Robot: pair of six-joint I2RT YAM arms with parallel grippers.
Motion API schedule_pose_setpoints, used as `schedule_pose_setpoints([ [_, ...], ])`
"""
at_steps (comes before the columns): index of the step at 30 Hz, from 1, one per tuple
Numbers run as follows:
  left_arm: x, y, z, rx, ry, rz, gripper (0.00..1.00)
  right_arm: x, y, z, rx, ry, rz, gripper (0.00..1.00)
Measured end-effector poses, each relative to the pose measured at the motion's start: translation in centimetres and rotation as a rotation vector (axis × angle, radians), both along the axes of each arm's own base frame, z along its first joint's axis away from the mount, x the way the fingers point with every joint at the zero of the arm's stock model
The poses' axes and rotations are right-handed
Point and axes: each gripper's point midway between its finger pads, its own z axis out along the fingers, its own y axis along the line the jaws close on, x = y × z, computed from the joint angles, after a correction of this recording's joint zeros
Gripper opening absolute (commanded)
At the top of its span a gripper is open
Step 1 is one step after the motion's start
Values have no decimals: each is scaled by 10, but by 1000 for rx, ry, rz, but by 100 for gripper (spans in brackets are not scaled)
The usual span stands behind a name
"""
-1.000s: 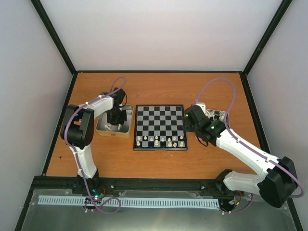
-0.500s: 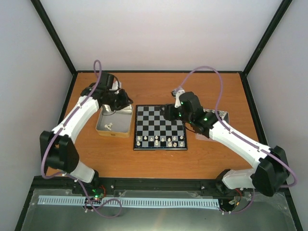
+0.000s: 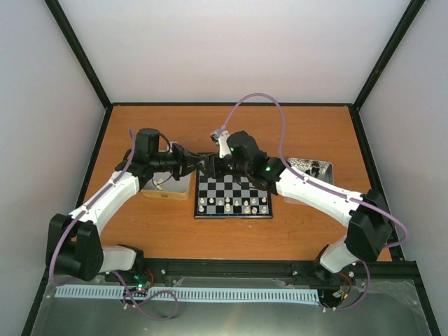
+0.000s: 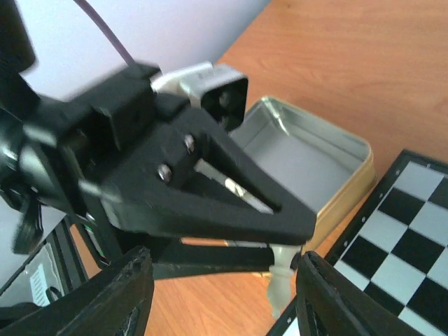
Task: Set up the chess pieces on the board
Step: Place the chess piece on the chessboard.
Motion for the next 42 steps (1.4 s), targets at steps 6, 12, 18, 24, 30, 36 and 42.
schedule_pose_setpoints([
  [6, 0, -6, 14, -96, 31, 13, 16, -4, 2, -15, -29, 43, -8, 49],
  [12, 2, -8, 21, -130, 38, 21, 16, -8, -5, -28, -41, 75, -22, 30],
  [18, 2, -8, 23, -140, 43, 24, 17, -4, -6, -25, -41, 59, -45, 32],
  [24, 2, -8, 22, -142, 47, 25, 17, 2, -11, -14, -28, 22, -84, 28],
  [30, 2, -8, 22, -142, 47, 25, 18, 4, -12, -10, -20, 10, -94, 29],
  [36, 2, -8, 22, -144, 53, 28, 18, 2, -11, -11, -20, 15, -81, 32],
  [42, 2, -8, 22, -145, 56, 29, 18, 3, -8, -13, -23, 21, -72, 24],
])
